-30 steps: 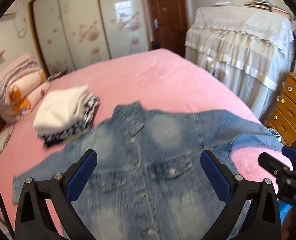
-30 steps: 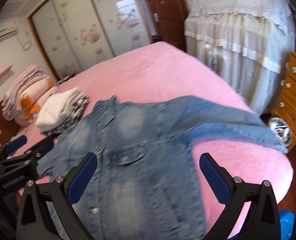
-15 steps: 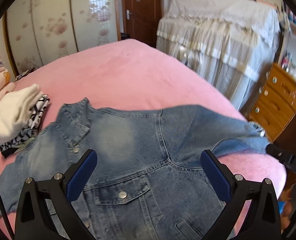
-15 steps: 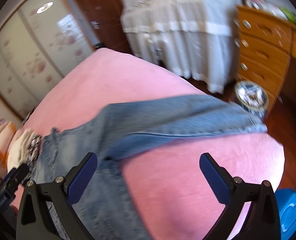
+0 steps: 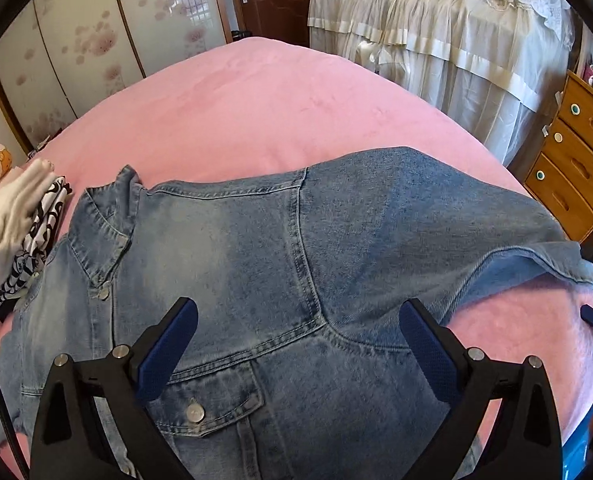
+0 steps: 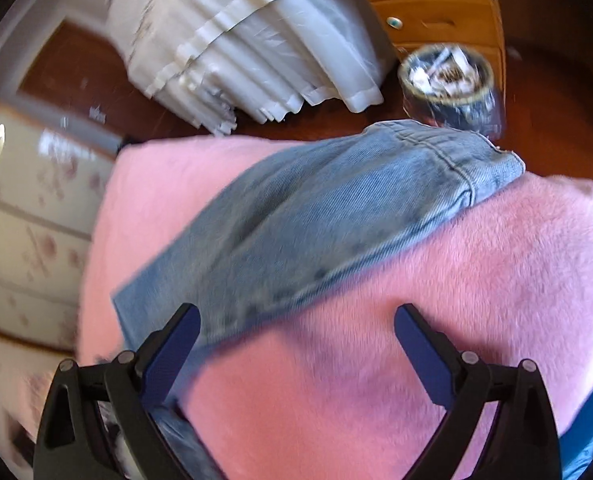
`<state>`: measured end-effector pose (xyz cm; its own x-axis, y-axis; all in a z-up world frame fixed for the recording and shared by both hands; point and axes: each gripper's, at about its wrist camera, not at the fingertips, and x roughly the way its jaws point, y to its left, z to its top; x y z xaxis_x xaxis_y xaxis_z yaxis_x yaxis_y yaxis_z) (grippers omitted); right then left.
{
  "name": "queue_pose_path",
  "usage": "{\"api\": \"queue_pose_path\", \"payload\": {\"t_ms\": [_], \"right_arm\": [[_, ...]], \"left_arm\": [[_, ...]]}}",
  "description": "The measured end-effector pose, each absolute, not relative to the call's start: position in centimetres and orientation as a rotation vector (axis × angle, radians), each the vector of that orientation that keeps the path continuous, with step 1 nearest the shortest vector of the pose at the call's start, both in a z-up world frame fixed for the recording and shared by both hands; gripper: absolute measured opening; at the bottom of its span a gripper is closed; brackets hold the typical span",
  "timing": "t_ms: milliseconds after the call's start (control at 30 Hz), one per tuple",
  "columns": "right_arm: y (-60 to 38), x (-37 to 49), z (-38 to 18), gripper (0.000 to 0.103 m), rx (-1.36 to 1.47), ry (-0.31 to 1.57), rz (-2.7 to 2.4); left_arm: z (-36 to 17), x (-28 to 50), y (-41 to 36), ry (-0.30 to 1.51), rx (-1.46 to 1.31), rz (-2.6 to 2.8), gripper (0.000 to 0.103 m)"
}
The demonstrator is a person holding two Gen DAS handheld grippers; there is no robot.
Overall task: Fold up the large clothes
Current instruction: 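Reach the right tool to the jacket sleeve cuff and grasp it, then carry the sleeve cuff with the right tool across the jacket front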
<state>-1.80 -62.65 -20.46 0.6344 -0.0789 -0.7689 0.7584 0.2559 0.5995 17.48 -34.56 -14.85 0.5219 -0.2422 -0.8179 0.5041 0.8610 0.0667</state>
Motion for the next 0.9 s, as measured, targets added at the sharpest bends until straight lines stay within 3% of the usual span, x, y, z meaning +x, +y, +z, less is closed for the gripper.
{"api": "queue_pose_path", "payload": {"t_ms": [167,233,300,367,467,633,800,900], "right_arm": [[-64.7,-1.9,-20.8,0.098,1.3,0.641,-0.682],[-65.4,-1.6,-20.8,0.084,1.281,0.649,-0.736],[-66.0,-1.1,-20.8,0.034,1.222,0.695,-0.795],[-66.3,-0.6,-21.0,0.007,1.183,0.73,-0.807],[-65.8,-0.3,-19.3,0.004,1.087,0.706,-0.817],[-60.5,3.0,-10.9,0.004,0.751,0.577,-0.71],[-49.6,9.2,-3.6,0.004,0.414,0.517,-0.366],[-41.3,12.9,-2.7,0.004,0.241,0.567,-0.11]], "left_arm": [[-14.9,18.1,-35.3,0.932,0.305,-0.461,0.101],[-14.8,18.2,-35.4,0.938,0.298,-0.46,0.101],[-14.5,18.2,-35.2,0.94,0.288,-0.462,0.101],[-14.1,18.1,-34.5,0.937,0.278,-0.458,0.101],[-12.9,17.9,-32.6,0.921,0.256,-0.444,0.101],[-10.7,17.6,-27.7,0.895,0.194,-0.388,0.101],[-9.1,17.1,-20.9,0.88,0.112,-0.307,0.101],[-8.8,16.7,-15.9,0.877,0.057,-0.235,0.101]]}}
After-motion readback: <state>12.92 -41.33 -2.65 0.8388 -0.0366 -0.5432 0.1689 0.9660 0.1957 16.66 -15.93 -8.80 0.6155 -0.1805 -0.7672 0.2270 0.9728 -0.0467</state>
